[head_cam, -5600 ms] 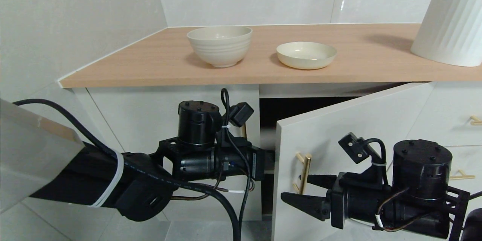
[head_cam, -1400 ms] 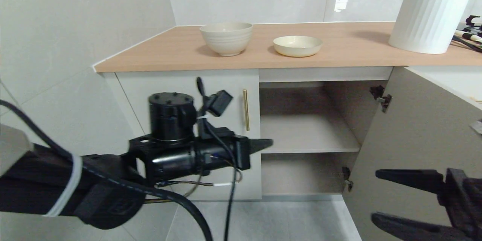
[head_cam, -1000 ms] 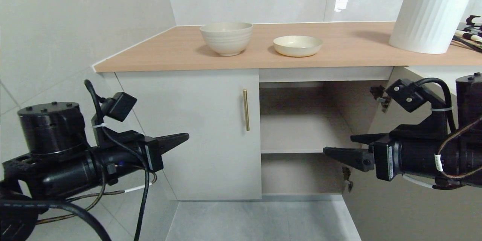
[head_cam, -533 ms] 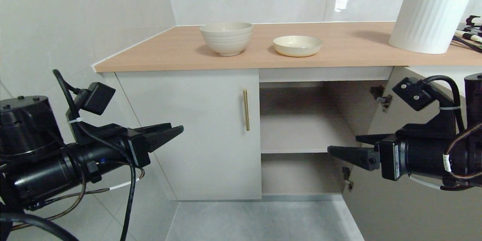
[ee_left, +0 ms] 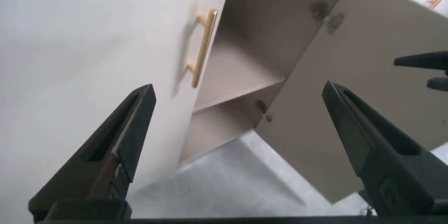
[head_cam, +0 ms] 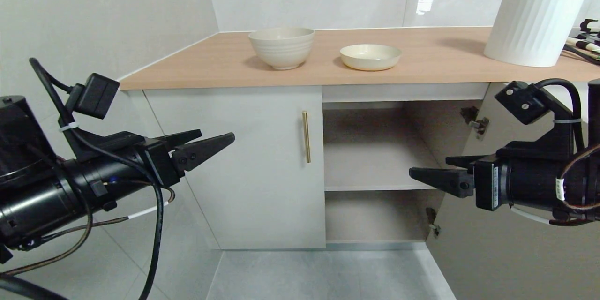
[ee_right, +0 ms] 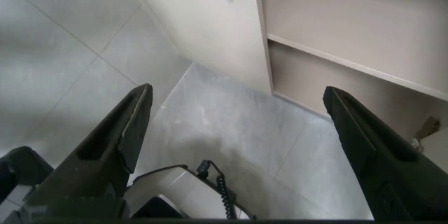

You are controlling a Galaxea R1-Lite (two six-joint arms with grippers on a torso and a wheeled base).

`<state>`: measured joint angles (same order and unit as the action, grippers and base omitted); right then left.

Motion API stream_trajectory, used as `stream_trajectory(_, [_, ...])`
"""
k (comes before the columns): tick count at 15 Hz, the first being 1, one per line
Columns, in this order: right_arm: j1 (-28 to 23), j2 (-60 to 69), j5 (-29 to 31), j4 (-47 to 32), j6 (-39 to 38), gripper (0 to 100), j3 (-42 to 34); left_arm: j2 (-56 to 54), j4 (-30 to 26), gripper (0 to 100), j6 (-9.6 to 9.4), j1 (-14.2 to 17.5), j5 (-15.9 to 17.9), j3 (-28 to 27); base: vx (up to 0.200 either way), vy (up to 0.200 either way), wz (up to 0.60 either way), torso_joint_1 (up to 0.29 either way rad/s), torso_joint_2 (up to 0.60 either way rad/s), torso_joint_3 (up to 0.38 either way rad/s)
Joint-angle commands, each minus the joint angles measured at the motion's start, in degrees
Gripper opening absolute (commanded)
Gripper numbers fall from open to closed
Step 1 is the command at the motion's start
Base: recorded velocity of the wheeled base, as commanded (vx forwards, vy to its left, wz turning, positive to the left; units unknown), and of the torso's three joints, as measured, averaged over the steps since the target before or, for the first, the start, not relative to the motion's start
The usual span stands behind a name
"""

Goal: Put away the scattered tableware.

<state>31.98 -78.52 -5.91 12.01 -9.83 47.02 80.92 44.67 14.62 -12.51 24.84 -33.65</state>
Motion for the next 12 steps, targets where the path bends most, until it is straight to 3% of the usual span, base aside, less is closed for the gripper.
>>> stream_trajectory(1, [0.02, 0.3, 0.02, 0.03, -0.02, 100, 0.0, -0.85, 0.07, 100, -0.03, -0.24, 0.03, -0.28, 0.0, 0.0, 0.0, 0.0, 0.0, 0.0])
stream_trajectory(2, [0.1, 0.3, -0.06, 0.03, 0.07, 100, 0.0, -1.38, -0.02, 100, 0.15, -0.24, 0.03, -0.46, 0.0, 0.0, 0.0, 0.0, 0.0, 0.0])
stream_trajectory(10, [0.28, 2.05, -0.42, -1.37, 0.07, 100, -0.17, -2.35, -1.86, 100, 0.32, -0.24, 0.03, -0.98, 0.2, 0.0, 0.0, 0.004, 0.0, 0.005])
stream_trajectory(12, [0.19, 2.49, -0.77, -0.93, 0.77, 100, -2.19, -2.43, -1.95, 100, 0.41, -0.24, 0.03, -0.72, 0.0, 0.0, 0.0, 0.0, 0.0, 0.0])
